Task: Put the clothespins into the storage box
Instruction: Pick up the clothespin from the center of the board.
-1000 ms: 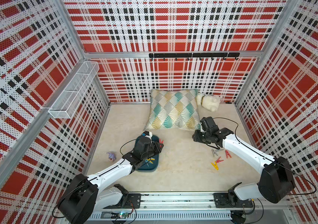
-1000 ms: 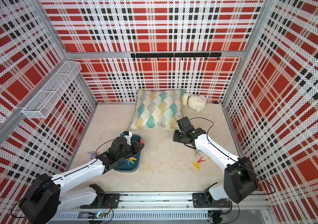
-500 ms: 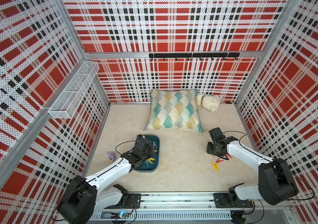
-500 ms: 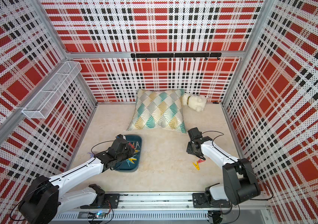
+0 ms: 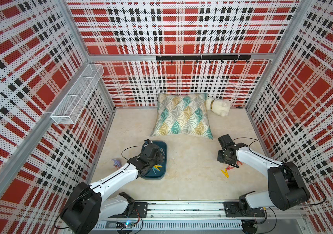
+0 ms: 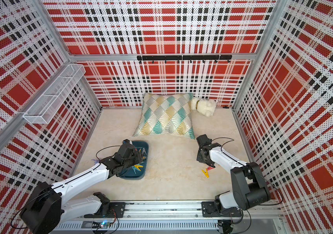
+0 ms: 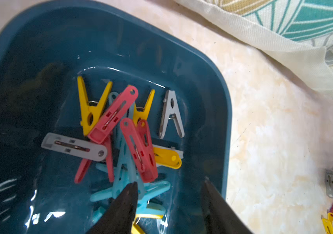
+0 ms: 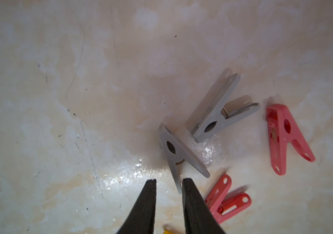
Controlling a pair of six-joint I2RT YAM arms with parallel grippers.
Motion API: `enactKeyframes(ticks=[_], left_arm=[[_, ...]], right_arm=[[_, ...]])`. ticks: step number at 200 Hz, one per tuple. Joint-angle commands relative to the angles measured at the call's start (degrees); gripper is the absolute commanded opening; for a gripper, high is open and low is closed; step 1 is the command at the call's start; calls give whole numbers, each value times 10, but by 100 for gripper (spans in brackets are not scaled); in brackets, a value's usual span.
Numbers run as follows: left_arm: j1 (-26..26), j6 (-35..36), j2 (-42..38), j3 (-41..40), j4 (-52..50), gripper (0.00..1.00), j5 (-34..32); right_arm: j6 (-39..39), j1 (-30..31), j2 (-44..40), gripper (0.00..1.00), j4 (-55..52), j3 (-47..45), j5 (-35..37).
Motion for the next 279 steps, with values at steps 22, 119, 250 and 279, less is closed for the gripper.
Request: enactKeyframes(ticks=[22,119,250,279], left_arm=[[-7,4,0,21,0,56,1],[-18,-2,8,34,4,54,6],[-22,-59,25,25,156,57,141],[-24,-81,37,15,201,57,168]], right_arm=[[-8,-10,20,30,20,-10,11],[-19,-17,36,17,45,-20,-5],[-10,3,-12,0,80,13,-220],[0,46,-10,0,80,36,-236]])
